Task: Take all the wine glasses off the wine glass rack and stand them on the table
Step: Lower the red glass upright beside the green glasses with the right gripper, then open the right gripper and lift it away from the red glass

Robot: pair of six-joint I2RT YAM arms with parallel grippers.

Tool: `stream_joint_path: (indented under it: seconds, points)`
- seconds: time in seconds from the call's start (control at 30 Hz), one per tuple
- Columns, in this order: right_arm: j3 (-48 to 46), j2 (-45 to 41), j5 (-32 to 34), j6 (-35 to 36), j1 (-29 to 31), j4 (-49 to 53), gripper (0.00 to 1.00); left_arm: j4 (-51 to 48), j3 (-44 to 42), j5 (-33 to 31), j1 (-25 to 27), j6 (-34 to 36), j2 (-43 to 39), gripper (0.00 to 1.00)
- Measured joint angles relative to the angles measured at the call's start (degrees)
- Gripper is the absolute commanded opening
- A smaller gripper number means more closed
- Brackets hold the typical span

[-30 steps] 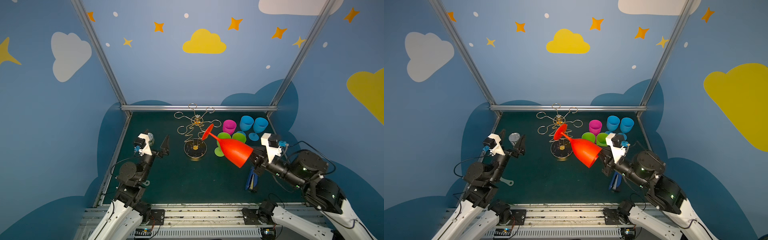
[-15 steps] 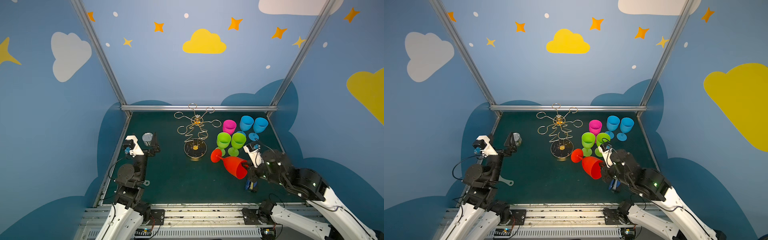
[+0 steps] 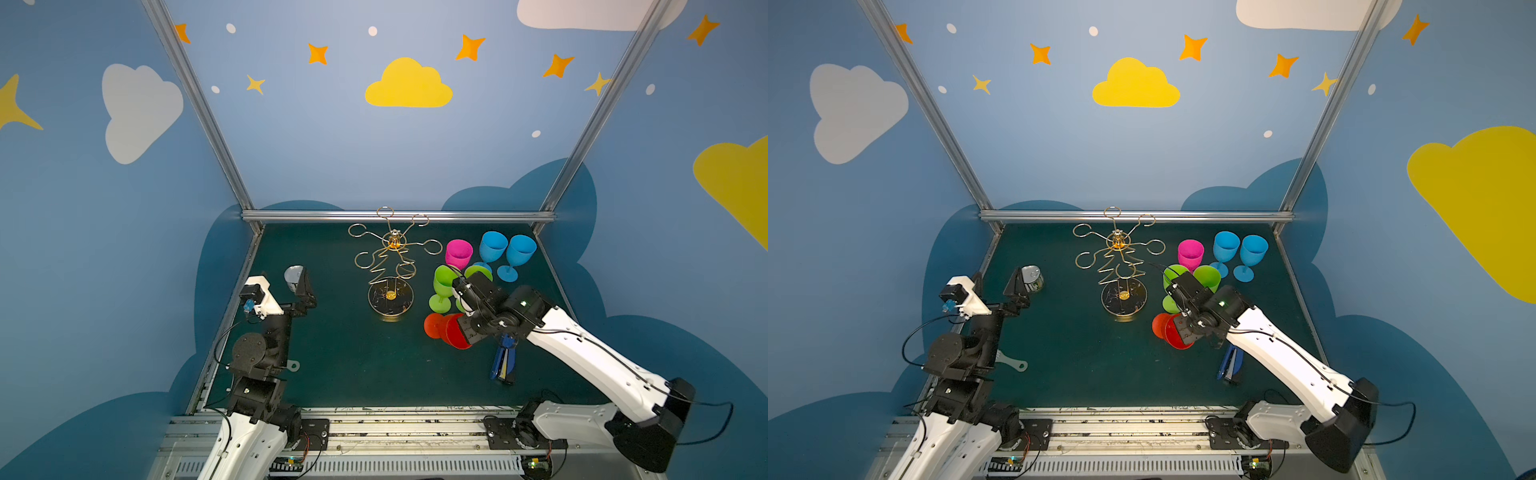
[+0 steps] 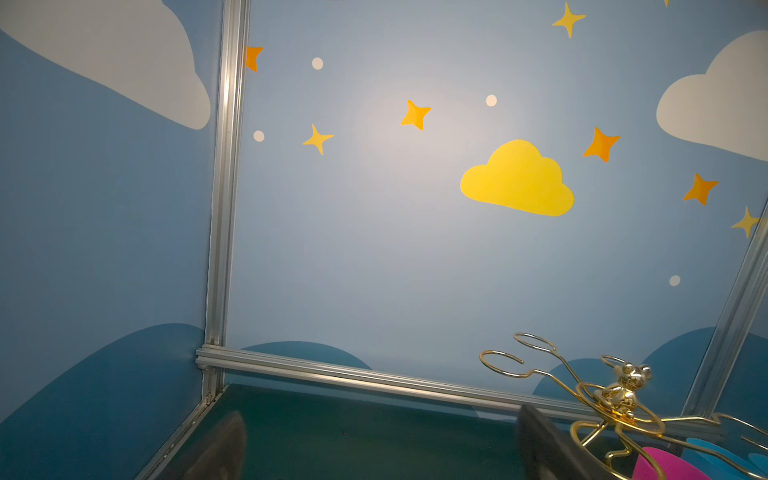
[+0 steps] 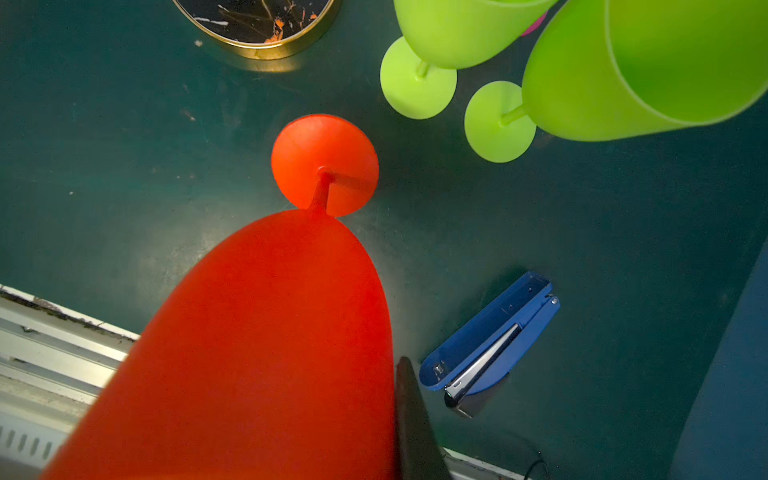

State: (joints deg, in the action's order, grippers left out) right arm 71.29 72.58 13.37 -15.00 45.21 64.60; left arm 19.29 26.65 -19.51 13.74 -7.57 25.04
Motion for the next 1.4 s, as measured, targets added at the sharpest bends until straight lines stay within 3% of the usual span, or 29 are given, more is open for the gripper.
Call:
stream_joint_path:
  seconds: [0.4, 0.63, 0.8, 1.03, 1.1, 1.23, 1.3, 1.4]
  points:
    - [2.86, 8.61, -2.25, 3.5, -2.29, -1.79, 0.0, -0.61, 0.0, -0.44, -0.5, -0.37, -0.79, 1.0]
    - [7.54, 15.13, -2.54, 3.41, -2.67, 1.86, 0.1, -0.85, 0.0, -0.63, -0.72, -0.42, -0.79, 0.99]
    - [12.13, 20.0, -3.48, 2.29, -3.19, 4.72, 0.21, -0.94, 0.0, -0.74, -0.74, -0.46, -0.79, 0.99]
    - [12.44, 20.28, -6.01, 1.95, -3.5, 4.92, 0.47, -1.4, -0.11, -1.27, -0.87, -0.46, -0.79, 1.0]
    - [12.52, 19.67, -6.97, 2.03, -3.52, 4.5, 0.6, -1.46, -0.13, -1.53, -0.96, -0.46, -0.79, 0.99]
    - [12.85, 17.0, -8.44, 2.84, -3.82, 3.06, 0.72, -1.49, -0.13, -1.95, -1.03, -0.42, -0.79, 0.99]
    - [12.87, 14.64, -9.03, 3.43, -4.22, 1.97, 0.83, -1.55, -0.13, -2.23, -1.2, -0.42, -0.72, 0.99]
    - [12.92, 10.21, -9.33, 4.26, -4.66, -0.11, 0.85, -1.86, -0.11, -2.86, -1.75, -0.63, 0.33, 0.99]
